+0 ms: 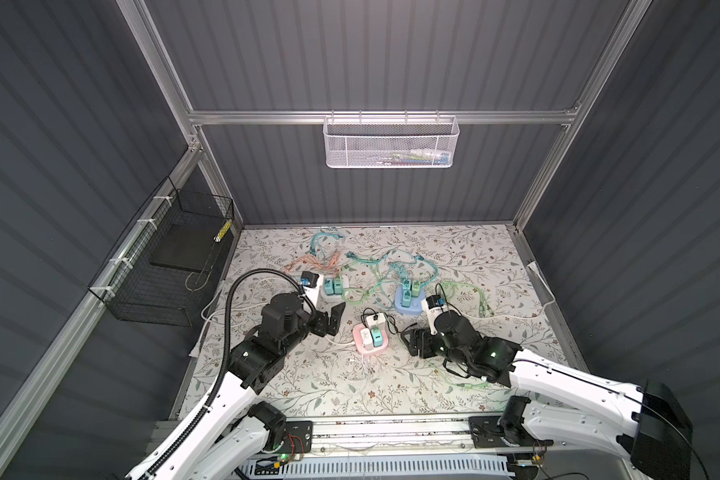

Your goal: Pull the plug off the socket

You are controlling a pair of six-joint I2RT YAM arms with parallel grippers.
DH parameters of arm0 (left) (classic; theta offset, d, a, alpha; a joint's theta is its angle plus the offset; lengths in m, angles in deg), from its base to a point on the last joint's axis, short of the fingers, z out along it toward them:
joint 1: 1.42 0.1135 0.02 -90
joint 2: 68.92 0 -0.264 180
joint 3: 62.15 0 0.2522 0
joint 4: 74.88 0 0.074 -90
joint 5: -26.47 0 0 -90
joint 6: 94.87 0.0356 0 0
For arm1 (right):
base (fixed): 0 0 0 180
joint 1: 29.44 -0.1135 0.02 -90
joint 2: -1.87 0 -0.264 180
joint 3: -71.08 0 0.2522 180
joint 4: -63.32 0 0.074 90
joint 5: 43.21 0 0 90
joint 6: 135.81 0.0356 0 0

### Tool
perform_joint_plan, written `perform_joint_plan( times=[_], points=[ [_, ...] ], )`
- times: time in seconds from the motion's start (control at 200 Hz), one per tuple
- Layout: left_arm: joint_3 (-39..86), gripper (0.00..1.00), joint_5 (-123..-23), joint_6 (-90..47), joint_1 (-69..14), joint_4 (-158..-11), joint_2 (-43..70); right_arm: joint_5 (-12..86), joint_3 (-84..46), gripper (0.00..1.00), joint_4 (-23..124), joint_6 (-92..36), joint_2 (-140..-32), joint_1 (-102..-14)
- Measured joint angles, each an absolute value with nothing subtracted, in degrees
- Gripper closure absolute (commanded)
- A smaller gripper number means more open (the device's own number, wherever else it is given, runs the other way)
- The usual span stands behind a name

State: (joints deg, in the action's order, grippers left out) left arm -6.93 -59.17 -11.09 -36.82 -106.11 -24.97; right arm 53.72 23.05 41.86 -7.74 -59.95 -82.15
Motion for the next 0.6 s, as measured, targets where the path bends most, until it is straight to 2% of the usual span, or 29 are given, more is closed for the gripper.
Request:
perform_joint_plan(
  times=[0.415,0.6],
  points=[
    [-8.07,0.07,-60.19,-10.43,-51.09,-106.72,-19.88,51.01,22.73,0.28,46.97,-4.73,-69.72,-82.74],
    [-8.09,0.09,-60.22,-9.12,-54.06,-106.64,-15.03,49.07,21.94,0.32,47.91,-3.61,-73.83,-82.36]
  ],
)
